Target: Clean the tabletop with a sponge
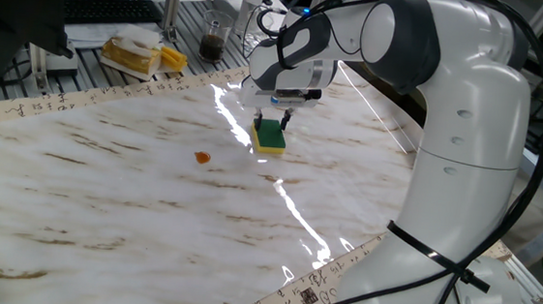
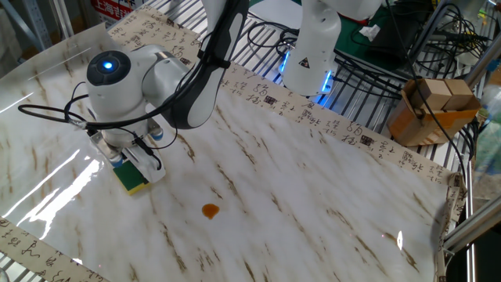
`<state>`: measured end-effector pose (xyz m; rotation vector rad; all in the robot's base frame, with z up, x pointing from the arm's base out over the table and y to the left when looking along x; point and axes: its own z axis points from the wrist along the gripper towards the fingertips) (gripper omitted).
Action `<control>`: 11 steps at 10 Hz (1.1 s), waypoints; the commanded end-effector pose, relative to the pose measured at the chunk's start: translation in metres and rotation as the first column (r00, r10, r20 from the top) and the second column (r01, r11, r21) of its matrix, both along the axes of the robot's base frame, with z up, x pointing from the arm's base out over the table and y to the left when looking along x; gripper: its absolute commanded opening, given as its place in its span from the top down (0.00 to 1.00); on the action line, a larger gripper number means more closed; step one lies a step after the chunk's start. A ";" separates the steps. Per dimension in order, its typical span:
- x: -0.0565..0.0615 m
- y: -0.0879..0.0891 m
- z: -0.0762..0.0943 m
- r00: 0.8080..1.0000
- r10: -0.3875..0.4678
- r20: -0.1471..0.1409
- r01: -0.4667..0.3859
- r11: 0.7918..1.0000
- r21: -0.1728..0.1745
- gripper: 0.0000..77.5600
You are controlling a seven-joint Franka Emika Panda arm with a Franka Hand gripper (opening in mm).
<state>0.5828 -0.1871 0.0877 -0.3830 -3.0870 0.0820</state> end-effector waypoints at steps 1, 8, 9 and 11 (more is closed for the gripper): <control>0.001 -0.001 0.002 1.000 0.002 0.003 -0.002 1.000 -0.001 0.00; 0.003 0.003 -0.009 0.999 -0.040 0.014 0.040 0.999 0.015 0.00; 0.003 0.003 -0.009 0.999 -0.040 0.014 0.040 0.999 0.015 0.00; 0.003 0.003 -0.009 0.999 -0.046 0.019 0.046 0.999 0.020 0.00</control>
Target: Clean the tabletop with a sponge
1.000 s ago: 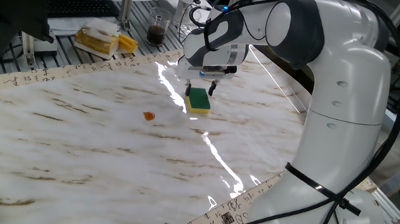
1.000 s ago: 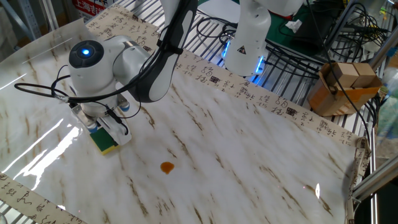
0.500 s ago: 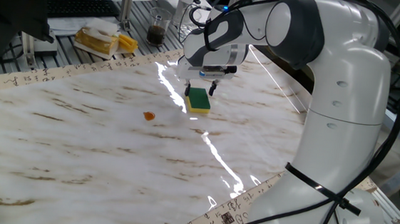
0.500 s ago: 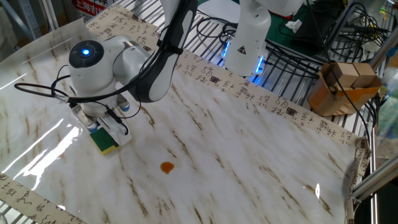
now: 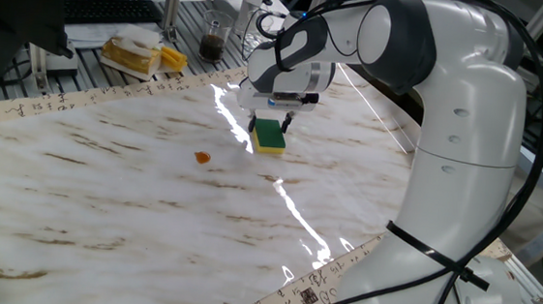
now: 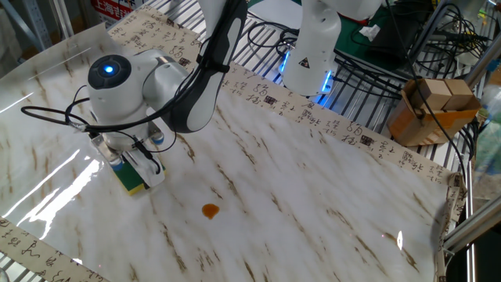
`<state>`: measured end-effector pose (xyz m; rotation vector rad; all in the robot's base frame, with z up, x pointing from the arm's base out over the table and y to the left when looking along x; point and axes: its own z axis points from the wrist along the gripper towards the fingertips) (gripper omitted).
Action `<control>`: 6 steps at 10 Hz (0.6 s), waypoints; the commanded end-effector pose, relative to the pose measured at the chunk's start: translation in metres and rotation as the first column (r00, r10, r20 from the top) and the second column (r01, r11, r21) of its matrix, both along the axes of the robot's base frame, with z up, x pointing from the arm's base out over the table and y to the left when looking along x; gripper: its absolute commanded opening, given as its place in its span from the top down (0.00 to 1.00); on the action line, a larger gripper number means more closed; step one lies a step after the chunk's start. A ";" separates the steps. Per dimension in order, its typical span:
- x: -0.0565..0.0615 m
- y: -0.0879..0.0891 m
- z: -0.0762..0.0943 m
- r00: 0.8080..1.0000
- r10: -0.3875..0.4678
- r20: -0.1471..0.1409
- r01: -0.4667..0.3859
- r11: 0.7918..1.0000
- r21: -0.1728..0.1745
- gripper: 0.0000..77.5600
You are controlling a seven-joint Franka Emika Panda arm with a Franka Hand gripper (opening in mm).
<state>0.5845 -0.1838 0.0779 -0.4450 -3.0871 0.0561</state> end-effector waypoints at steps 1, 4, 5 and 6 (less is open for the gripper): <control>0.001 0.000 0.001 1.000 -0.004 0.010 0.004 1.000 0.002 0.00; 0.001 0.000 0.000 1.000 0.005 0.010 -0.005 1.000 -0.004 0.00; 0.002 0.001 -0.002 1.000 0.017 0.016 -0.017 1.000 -0.005 0.00; 0.002 0.001 -0.002 1.000 0.020 0.016 -0.020 1.000 -0.005 0.00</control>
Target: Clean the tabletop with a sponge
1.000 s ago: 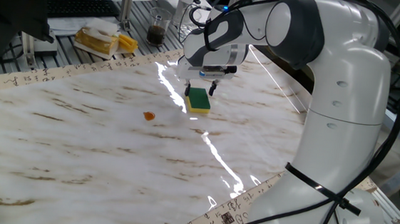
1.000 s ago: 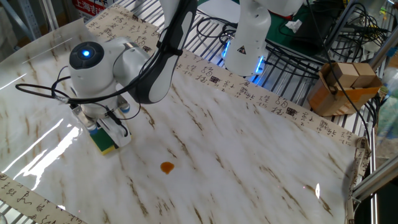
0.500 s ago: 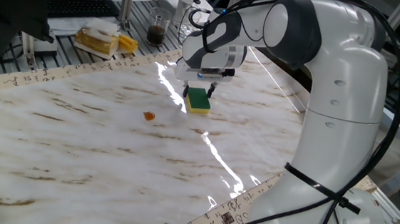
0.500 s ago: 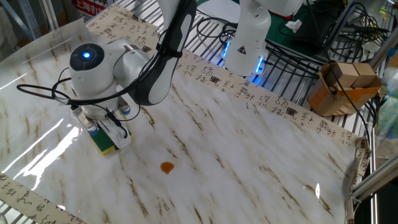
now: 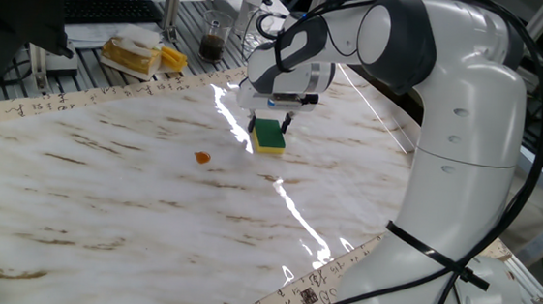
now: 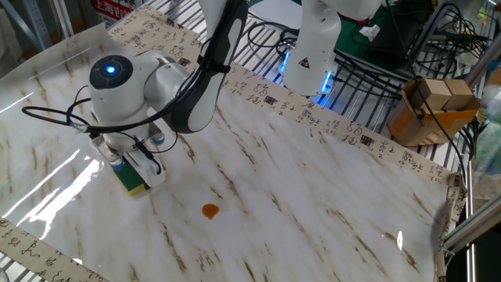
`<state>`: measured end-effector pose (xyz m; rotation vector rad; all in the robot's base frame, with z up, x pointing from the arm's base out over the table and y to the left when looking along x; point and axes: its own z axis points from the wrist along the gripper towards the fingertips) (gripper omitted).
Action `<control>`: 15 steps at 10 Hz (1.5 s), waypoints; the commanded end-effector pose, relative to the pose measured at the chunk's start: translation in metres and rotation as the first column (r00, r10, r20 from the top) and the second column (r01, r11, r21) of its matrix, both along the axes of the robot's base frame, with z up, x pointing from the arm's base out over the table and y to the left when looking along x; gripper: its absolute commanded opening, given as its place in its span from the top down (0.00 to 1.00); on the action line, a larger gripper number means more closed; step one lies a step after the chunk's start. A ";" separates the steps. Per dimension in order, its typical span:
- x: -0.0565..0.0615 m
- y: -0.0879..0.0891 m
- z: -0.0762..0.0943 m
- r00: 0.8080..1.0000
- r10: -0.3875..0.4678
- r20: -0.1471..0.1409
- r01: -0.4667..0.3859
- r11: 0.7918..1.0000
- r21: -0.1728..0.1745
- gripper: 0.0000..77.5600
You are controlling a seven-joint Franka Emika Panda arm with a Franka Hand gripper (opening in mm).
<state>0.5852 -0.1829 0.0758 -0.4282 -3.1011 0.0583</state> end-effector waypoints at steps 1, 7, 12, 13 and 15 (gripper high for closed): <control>0.001 0.000 0.000 1.000 0.007 0.008 -0.007 1.000 -0.002 0.00; 0.001 0.000 0.000 1.000 0.022 0.007 -0.021 1.000 -0.010 0.00; 0.001 0.000 0.000 1.000 0.025 0.012 -0.025 1.000 -0.010 0.00; 0.001 0.000 0.000 1.000 0.025 0.012 -0.025 1.000 -0.011 0.00; 0.001 0.000 0.000 1.000 0.025 0.012 -0.025 1.000 -0.012 0.99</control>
